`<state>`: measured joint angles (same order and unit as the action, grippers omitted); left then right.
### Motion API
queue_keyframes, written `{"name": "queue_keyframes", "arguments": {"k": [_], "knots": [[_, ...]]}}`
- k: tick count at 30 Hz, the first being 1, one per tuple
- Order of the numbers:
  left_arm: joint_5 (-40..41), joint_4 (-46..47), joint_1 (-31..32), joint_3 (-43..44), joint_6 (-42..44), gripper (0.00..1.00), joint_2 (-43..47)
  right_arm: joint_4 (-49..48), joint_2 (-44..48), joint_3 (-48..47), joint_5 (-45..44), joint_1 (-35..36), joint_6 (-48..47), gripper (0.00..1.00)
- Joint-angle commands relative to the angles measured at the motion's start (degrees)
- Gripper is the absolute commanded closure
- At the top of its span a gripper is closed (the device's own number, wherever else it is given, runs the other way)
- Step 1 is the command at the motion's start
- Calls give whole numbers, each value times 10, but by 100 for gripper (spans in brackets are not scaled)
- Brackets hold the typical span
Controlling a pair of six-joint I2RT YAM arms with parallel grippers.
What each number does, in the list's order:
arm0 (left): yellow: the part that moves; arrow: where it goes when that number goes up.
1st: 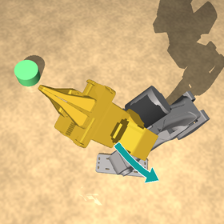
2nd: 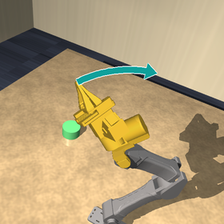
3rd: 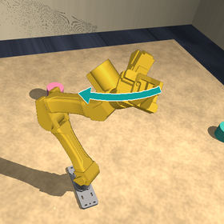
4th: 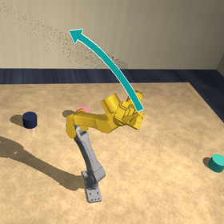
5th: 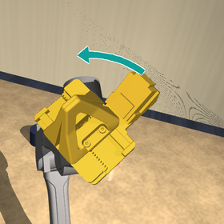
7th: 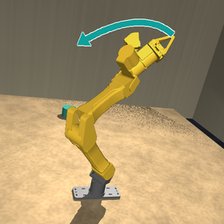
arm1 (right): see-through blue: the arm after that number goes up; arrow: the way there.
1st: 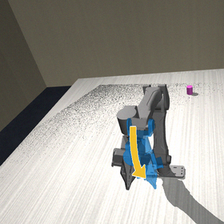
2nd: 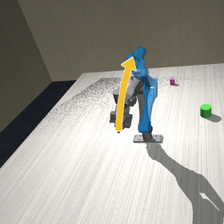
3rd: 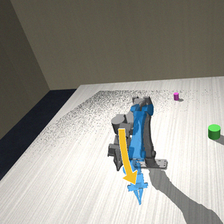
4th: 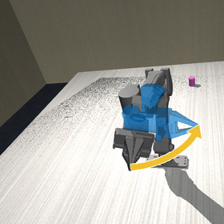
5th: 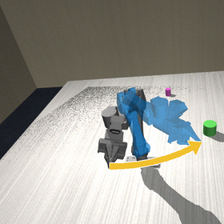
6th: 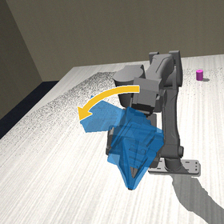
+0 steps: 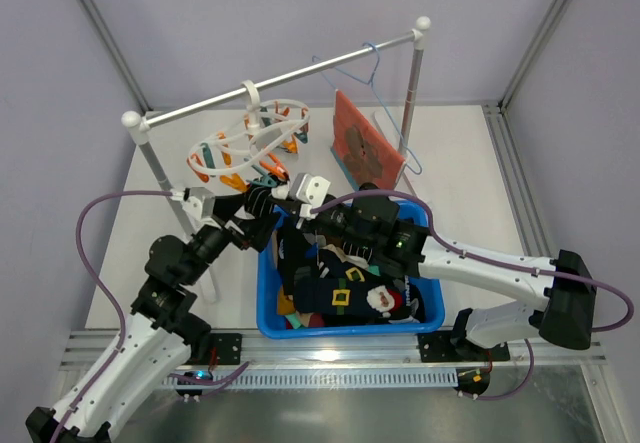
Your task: Remove the socks clipped to the hanger
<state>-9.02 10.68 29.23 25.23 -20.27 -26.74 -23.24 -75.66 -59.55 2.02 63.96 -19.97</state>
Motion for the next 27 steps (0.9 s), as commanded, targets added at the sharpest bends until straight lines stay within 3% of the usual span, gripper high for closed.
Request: {"name": "queue_keyframes", "arguments": {"k": [1,6,8,9,10,13,15,17,18,21,27], "knots": [[4,44,0,0,13,1,-23,1,19,-7,39,1,29,96],[4,57,0,2,12,4,-45,14,10,-12,55,1,41,96],[11,55,0,1,9,37,-40,17,9,-10,55,2,42,96],[22,50,0,-1,9,77,-34,17,10,-5,55,2,44,96],[29,46,0,-4,9,98,-30,18,13,-2,54,2,44,96],[48,30,0,-8,8,100,-13,28,18,7,50,2,48,95],[65,10,0,-6,1,100,-6,50,18,8,30,1,48,67],[86,-30,0,-2,-7,100,7,63,23,19,15,1,49,25],[106,-39,0,-1,-17,100,11,65,27,32,3,1,49,17],[106,-65,0,-7,-34,100,21,59,48,57,-18,1,49,11],[102,-95,0,-20,-52,100,36,63,68,27,-27,-28,47,10]]}}
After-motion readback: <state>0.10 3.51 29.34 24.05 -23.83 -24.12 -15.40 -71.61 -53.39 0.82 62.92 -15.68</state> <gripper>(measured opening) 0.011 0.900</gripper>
